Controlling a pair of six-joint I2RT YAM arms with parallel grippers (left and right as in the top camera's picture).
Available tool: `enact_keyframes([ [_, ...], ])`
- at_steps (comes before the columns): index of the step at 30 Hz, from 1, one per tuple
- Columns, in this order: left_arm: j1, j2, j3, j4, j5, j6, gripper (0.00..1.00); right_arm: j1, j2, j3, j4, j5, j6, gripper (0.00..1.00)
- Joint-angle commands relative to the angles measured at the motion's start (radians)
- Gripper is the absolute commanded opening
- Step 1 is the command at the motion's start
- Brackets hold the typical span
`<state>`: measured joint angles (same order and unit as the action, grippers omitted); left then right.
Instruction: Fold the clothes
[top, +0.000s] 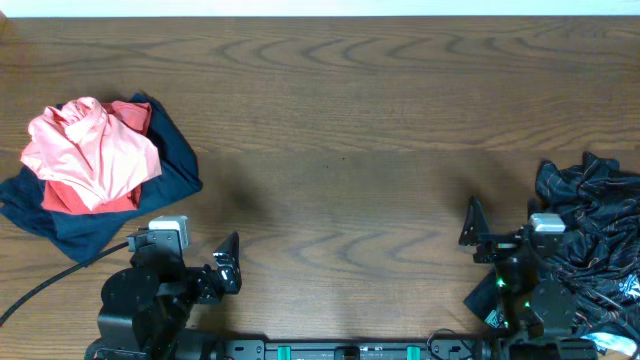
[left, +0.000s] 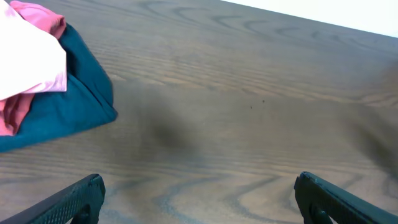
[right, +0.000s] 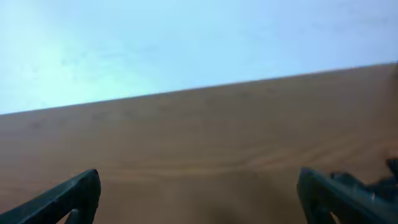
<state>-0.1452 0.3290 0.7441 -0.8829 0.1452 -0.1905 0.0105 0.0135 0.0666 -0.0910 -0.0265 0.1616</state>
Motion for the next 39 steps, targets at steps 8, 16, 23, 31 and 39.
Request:
enact_keyframes([
  [8, 0.002, -0.004, -0.003, 0.002, -0.016, -0.013, 0.98, 0.004, -0.008, -0.061, 0.026, -0.079, -0.159, 0.99],
  [16, 0.002, -0.004, -0.003, 0.002, -0.016, -0.013, 0.98, 0.004, -0.007, -0.061, 0.026, -0.079, -0.159, 0.99],
  [23, 0.002, -0.004, -0.003, 0.002, -0.016, -0.013, 0.98, 0.004, -0.007, -0.061, 0.026, -0.079, -0.159, 0.99],
  [31, 0.002, -0.004, -0.003, 0.002, -0.015, -0.013, 0.98, 0.004, -0.007, -0.061, 0.026, -0.079, -0.159, 0.99],
  [39, 0.002, -0.004, -0.003, 0.002, -0.016, -0.013, 0.98, 0.004, -0.007, -0.061, 0.026, -0.079, -0.159, 0.99],
])
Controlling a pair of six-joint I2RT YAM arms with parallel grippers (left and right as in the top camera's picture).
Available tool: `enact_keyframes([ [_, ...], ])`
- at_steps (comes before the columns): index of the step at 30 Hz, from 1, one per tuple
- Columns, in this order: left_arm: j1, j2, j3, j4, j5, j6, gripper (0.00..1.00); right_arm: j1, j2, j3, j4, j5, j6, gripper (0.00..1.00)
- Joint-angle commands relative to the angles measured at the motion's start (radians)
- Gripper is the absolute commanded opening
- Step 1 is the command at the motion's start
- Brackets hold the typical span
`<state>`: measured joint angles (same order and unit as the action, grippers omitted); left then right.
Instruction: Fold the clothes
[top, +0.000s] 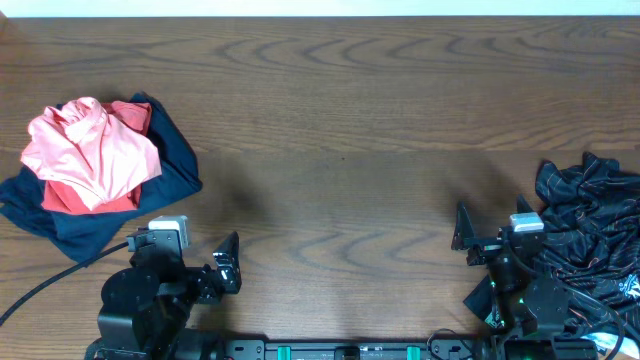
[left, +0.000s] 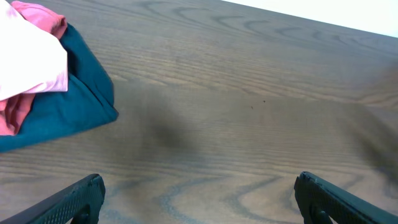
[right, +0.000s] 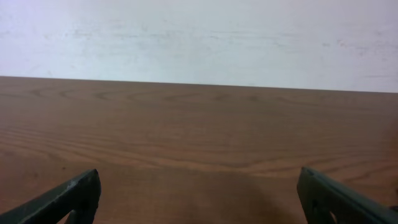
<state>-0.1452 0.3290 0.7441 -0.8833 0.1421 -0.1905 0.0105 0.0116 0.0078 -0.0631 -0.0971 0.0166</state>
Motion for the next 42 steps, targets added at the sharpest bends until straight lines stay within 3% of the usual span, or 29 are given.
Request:
enact_keyframes([
  [1, 0.002, -0.005, -0.003, 0.002, -0.013, -0.013, 0.98, 0.004, -0.005, -0.002, -0.002, -0.008, -0.014, 0.99],
  [10, 0.035, -0.04, -0.021, -0.031, -0.103, 0.023, 0.98, 0.004, -0.005, -0.002, -0.002, -0.008, -0.014, 0.99],
  [16, 0.066, -0.145, -0.182, 0.021, -0.129, 0.023, 0.98, 0.004, -0.005, -0.002, -0.002, -0.008, -0.014, 0.99],
  [24, 0.073, -0.32, -0.452, 0.285, -0.133, 0.023, 0.98, 0.004, -0.005, -0.002, -0.002, -0.008, -0.014, 0.99],
  [34, 0.073, -0.327, -0.707, 0.768, -0.218, 0.023, 0.98, 0.004, -0.005, -0.002, -0.002, -0.008, -0.014, 0.99],
  [42, 0.072, -0.327, -0.74, 0.821, -0.229, 0.022, 0.98, 0.004, -0.005, -0.002, -0.002, -0.008, -0.014, 0.99],
])
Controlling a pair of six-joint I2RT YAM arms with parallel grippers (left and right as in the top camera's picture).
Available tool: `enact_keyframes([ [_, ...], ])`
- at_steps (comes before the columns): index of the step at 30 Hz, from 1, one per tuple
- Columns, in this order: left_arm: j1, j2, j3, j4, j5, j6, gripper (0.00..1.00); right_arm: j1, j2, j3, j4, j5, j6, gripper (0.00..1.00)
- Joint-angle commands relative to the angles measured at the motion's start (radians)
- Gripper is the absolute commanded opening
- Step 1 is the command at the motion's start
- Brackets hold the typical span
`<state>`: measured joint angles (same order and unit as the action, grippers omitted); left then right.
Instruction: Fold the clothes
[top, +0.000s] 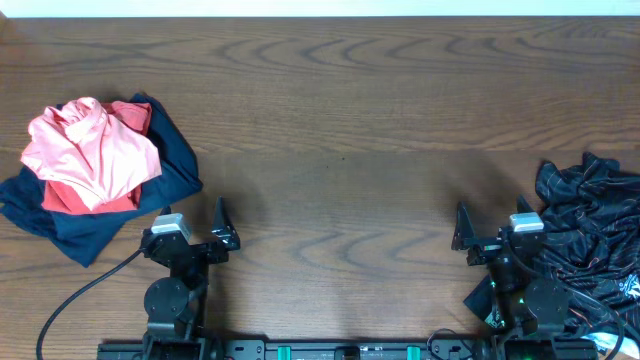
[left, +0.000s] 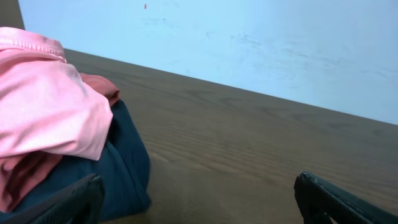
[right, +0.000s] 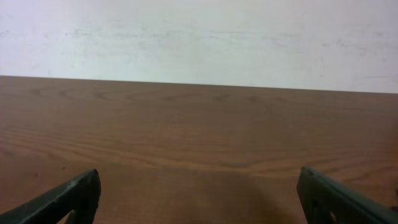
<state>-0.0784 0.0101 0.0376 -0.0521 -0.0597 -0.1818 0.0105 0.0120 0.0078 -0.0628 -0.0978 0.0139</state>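
A pile of clothes lies at the table's left: a pink garment (top: 92, 148) on top of a red one, over a dark blue garment (top: 175, 170). In the left wrist view the pink garment (left: 43, 112) and the blue one (left: 124, 168) fill the left side. A crumpled black patterned garment (top: 590, 225) lies at the right edge. My left gripper (top: 222, 228) is open near the front edge, right of the pile, holding nothing (left: 199, 199). My right gripper (top: 462, 232) is open and empty, left of the black garment, over bare wood (right: 199, 193).
The wooden table (top: 340, 120) runs wide between the two heaps. A pale wall (right: 199, 37) stands behind its far edge. A black cable (top: 70, 300) trails from the left arm toward the front left corner.
My left arm has drawn in and turned; its gripper now points level toward the far wall, with the pile close on its left. The right arm and all clothes are unchanged.
At first both grippers were open and empty, the left looking down at the table, the right tilted beside the black garment. Then the right gripper sat a little further left and level. Now the left gripper is level too. No garment has moved.
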Motion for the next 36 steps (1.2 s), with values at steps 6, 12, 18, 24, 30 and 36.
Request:
enact_keyframes([
  [6, 0.005, -0.008, -0.034, -0.007, -0.032, 0.014, 0.98, 0.004, -0.005, -0.002, -0.002, -0.008, -0.012, 0.99],
  [12, 0.005, -0.008, -0.034, 0.051, -0.031, 0.013, 0.98, 0.004, -0.005, -0.002, -0.002, -0.008, -0.012, 0.99],
  [18, 0.005, -0.008, -0.034, 0.108, -0.009, 0.016, 0.98, 0.004, -0.005, -0.002, -0.002, -0.008, -0.012, 0.99],
  [24, 0.005, -0.008, -0.034, -0.018, 0.026, 0.013, 0.98, 0.004, -0.005, -0.002, -0.002, -0.008, -0.012, 0.99],
  [30, 0.005, -0.008, -0.034, -0.018, 0.026, 0.013, 0.98, 0.004, -0.005, -0.002, -0.002, -0.008, -0.012, 0.99],
  [36, 0.005, -0.006, -0.034, -0.018, 0.026, 0.013, 0.98, 0.004, -0.005, -0.002, -0.002, -0.008, -0.012, 0.99],
])
